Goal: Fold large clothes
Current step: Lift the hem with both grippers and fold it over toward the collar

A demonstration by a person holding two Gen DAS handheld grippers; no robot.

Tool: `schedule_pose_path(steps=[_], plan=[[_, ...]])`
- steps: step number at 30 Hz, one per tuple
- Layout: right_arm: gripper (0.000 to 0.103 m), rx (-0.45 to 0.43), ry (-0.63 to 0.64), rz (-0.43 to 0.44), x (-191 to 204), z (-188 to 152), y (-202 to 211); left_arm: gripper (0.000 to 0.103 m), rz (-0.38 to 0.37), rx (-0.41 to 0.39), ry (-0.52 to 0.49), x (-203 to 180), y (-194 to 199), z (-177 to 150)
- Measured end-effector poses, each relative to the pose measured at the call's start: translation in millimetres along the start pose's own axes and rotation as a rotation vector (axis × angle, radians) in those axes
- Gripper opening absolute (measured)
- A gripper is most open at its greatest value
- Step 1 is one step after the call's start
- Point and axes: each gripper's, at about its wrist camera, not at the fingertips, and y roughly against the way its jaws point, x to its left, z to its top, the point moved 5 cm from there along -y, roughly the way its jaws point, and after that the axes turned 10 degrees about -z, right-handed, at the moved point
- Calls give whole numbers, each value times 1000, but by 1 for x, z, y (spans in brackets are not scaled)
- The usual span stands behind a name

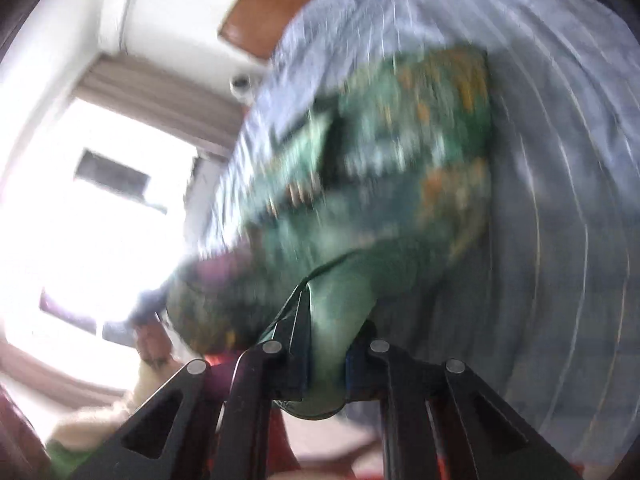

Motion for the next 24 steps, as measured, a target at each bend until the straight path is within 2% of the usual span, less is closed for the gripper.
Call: schedule_pose_path(steps=[2, 4, 6, 9, 11, 14, 16, 17, 18, 19, 20, 21, 22, 24], plan=[[12, -76, -39, 9, -3, 37, 4, 8, 15, -34, 16, 5, -22, 32], [12, -155, -79, 3, -9, 80, 3, 7, 61, -72, 19, 16, -49, 72], [12, -207, -105, -11, -13, 122, -7, 7, 111, -102, 41, 34, -75, 111], [11, -257, -144, -64, -31, 180, -31, 7, 186, -118, 84, 65, -120, 149], [11, -264, -167, -111, -43, 209, -56, 7, 267, -97, 85, 85, -151, 157], [11, -241, -222, -192, -68, 234, -104, 12, 413, -9, 109, 129, -206, 158], [15, -183, -282, -194, -89, 240, -136, 20, 448, 57, 150, 148, -212, 150], [17, -153, -335, -175, -101, 240, -150, 23, 438, 76, 170, 154, -215, 150], [23, -155, -372, -141, -107, 239, -153, 32, 379, 74, 191, 155, -211, 151], [37, -166, -407, -87, -113, 242, -153, 45, 330, 66, 201, 152, -208, 153], [46, -181, -443, -3, -114, 243, -146, 52, 269, 54, 208, 147, -200, 157], [72, -190, -458, 49, -114, 245, -141, 67, 231, 35, 199, 141, -189, 162], [89, -208, -456, 107, -109, 249, -128, 81, 224, 14, 179, 134, -179, 167], [92, -262, -409, 108, -100, 258, -102, 94, 246, -33, 97, 118, -155, 171]])
